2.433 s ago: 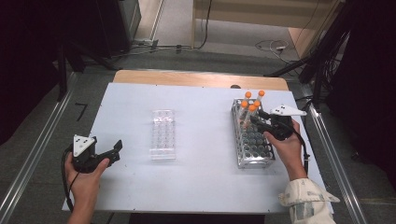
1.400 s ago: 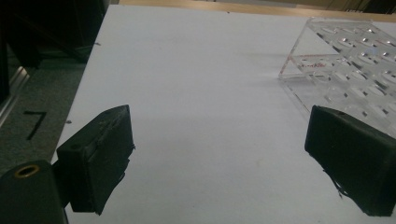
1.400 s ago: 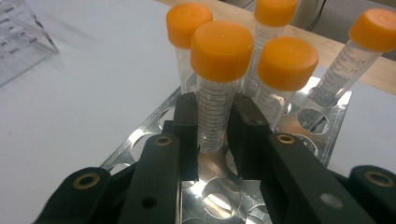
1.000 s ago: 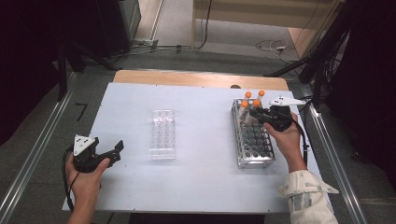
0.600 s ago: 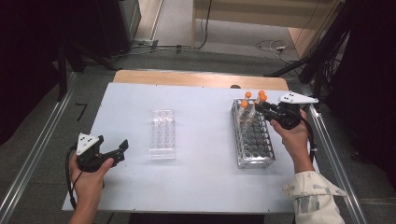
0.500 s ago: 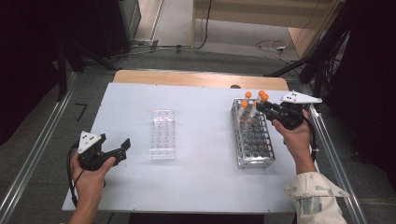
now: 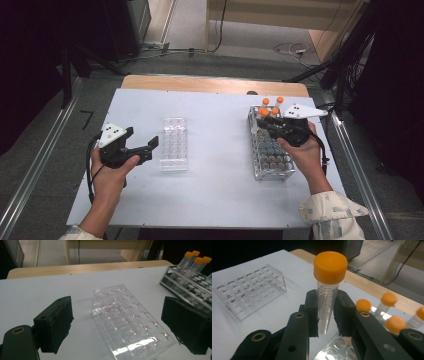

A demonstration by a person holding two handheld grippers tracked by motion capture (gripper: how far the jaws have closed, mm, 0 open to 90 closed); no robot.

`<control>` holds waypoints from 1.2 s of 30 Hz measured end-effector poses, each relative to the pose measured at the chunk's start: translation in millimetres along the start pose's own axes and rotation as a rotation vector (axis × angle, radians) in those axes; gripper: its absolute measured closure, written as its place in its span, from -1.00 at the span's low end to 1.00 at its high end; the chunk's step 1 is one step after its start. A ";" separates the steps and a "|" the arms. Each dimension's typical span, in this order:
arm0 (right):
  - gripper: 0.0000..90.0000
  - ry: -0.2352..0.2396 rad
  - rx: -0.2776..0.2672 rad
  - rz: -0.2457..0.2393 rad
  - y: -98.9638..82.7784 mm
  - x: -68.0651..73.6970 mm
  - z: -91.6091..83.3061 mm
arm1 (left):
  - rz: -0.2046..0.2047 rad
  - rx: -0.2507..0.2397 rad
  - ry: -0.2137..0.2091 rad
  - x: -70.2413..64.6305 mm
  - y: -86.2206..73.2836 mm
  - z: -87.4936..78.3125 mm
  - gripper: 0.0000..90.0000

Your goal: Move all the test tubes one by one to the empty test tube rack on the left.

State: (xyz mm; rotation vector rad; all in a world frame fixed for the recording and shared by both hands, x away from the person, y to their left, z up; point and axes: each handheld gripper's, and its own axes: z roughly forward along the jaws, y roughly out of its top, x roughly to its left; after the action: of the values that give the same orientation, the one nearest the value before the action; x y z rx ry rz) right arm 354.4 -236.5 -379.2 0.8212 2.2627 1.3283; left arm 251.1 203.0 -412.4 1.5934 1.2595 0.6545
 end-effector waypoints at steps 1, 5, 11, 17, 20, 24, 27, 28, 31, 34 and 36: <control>0.60 0.011 0.004 -0.006 0.3 3.5 2.5 | 0.005 -0.001 -0.010 -3.3 1.9 2.1 -0.74; 0.59 0.054 0.030 -0.019 0.5 16.9 14.3 | 0.027 0.015 -0.042 -16.4 5.6 12.3 -0.71; 0.60 0.090 0.052 -0.030 -0.6 29.9 31.1 | 0.051 0.044 -0.085 -35.4 12.2 31.4 -0.70; 0.60 0.122 0.066 -0.043 -1.4 40.6 43.9 | 0.086 0.042 -0.101 -50.2 20.8 42.5 -0.70; 0.60 0.132 0.069 -0.043 -2.0 43.8 48.1 | 0.112 0.044 -0.112 -59.5 24.2 48.6 -0.70; 0.60 0.152 0.089 -0.057 -2.6 52.5 57.0 | 0.133 0.045 -0.129 -70.6 26.1 55.3 -0.70; 0.60 0.164 0.094 -0.059 -2.4 57.0 61.0 | 0.150 0.048 -0.142 -77.2 26.2 58.8 -0.68; 0.60 0.164 0.094 -0.059 -2.4 57.0 61.0 | 0.158 0.052 -0.146 -78.8 26.2 60.1 -0.68; 0.60 0.174 0.102 -0.069 -2.1 60.7 64.9 | 0.165 0.059 -0.157 -82.8 26.1 64.0 -0.67; 0.60 0.182 0.113 -0.077 -1.8 65.3 68.8 | 0.170 0.060 -0.172 -87.5 27.6 66.9 -0.64; 0.60 0.192 0.121 -0.086 -1.0 70.0 72.9 | 0.165 0.055 -0.187 -91.0 28.9 68.1 -0.58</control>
State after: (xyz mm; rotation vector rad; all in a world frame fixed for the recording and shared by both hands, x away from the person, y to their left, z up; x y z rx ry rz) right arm 344.6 -143.4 -417.3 0.6503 2.5185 1.2901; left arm 291.8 93.8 -399.3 1.7744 1.0244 0.5620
